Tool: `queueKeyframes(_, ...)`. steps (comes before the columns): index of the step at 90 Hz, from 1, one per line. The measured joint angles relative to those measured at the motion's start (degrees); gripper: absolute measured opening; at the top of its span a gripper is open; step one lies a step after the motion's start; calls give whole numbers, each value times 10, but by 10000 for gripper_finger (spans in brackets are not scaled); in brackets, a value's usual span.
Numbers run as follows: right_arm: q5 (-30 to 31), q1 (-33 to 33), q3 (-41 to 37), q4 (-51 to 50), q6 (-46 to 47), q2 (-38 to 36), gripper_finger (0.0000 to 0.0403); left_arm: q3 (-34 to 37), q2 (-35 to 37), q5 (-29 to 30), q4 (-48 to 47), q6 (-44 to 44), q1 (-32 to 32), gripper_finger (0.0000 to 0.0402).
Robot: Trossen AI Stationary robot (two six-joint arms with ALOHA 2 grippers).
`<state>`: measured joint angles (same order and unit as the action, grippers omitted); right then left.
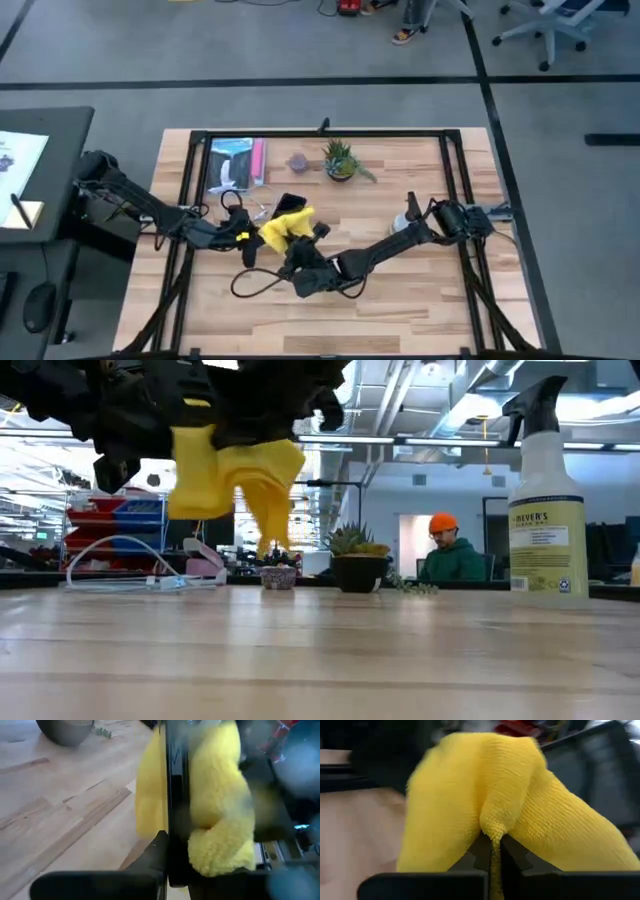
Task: Apply microfiber cloth
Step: Wipe the front and back of the cellphone with the microfiber cloth
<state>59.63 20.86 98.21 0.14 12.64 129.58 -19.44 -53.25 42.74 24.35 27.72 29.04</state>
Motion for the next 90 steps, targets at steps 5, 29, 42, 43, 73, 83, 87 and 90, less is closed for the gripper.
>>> queueKeyframes(5, -9, 0, 0, 0, 0, 0, 0, 0, 0, 6, 6, -6, 0, 15)
queueKeyframes(29, -28, -8, 0, 3, 9, -1, 0, 1, 0, 21, 27, -24, 0, 15)
queueKeyframes(42, 45, -6, 0, 7, 9, 0, 0, 0, 0, 25, 37, -20, -1, 15)
queueKeyframes(43, 51, -6, 0, 7, 9, 0, 0, 0, 0, 25, 37, -20, -1, 15)
queueKeyframes(73, 208, 0, -2, -3, -104, -20, 0, -2, 1, 10, 37, -16, 1, 15)
queueKeyframes(83, 230, -1, -2, -1, -141, -40, 0, -2, 1, 3, 36, -16, 2, 15)
queueKeyframes(87, 234, -1, -2, 0, -154, -48, 0, -2, 1, 1, 35, -17, 2, 15)
queueKeyframes(90, 235, -1, -2, 2, -158, -53, 0, -2, 1, 0, 34, -17, 2, 14)
